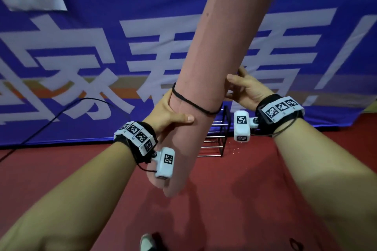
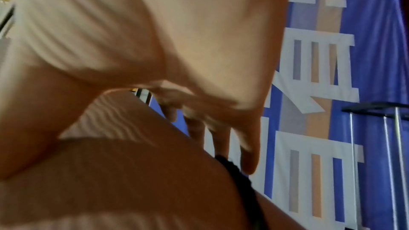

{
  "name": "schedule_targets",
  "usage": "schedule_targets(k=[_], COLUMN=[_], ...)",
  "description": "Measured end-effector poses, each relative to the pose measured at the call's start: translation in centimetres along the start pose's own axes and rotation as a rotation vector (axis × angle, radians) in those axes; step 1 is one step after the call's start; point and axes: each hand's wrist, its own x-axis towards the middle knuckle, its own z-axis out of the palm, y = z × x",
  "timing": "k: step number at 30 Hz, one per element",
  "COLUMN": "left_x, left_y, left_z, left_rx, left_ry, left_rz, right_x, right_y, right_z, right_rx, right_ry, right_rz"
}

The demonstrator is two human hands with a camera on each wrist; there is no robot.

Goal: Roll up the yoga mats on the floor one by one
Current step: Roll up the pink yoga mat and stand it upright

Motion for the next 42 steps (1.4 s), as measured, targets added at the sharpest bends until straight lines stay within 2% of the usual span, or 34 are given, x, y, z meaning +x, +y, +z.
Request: schedule_targets(k=[2, 5, 9, 13, 19, 22, 25, 28, 31, 36, 40, 42], left_x=[2.2, 6.3, 12.3, 17.9, 24.5, 27.3, 30.5, 34.0, 38.2, 45.2, 49.7, 50.6], left_y=[-0.5, -1.4, -2.5, -2.7, -1.1, -1.1, -2.1, -4.3, -7.3, -12.1, -18.4, -19.9], left_z=[-2.1, -5.5, -10.3, -13.2, -15.2, -15.3, -14.9, -15.0, -15.8, -16.1, -16.9, -16.8], left_rx=[0.031, 0.087, 0.187, 0.27, 0.23, 0.143, 0.123, 0.116, 0.181, 0.243, 0.291, 0.256], left_ry=[-0.081, -0.127, -0.147, -0.206, -0.154, -0.123, -0.103, -0.07, -0.101, -0.065, 0.026, 0.048], left_rz=[-0.043, -0.081, -0.066, -0.029, 0.092, 0.08, 0.021, -0.083, -0.175, -0.345, -0.402, -0.422], right_x=[2.0, 6.1, 12.4, 17.9, 24.0, 26.9, 29.4, 31.5, 34.3, 40.2, 44.6, 46.1], right_y=[0.8, 2.4, 4.2, 5.6, 7.4, 8.8, 10.3, 11.3, 12.2, 16.0, 19.8, 21.5], right_z=[0.8, 2.0, 4.6, 5.9, 6.3, 5.7, 4.1, 1.0, -2.4, -6.8, -9.8, -10.8], right_rx=[0.066, 0.109, 0.001, -0.123, -0.211, -0.262, -0.324, -0.399, -0.498, -0.523, -0.54, -0.542], right_ry=[-0.008, 0.108, 0.294, 0.412, 0.617, 0.682, 0.617, 0.487, 0.408, 0.408, 0.379, 0.368], right_rz=[0.03, 0.024, -0.029, -0.08, -0.164, -0.21, -0.183, -0.049, 0.052, 0.122, 0.207, 0.236])
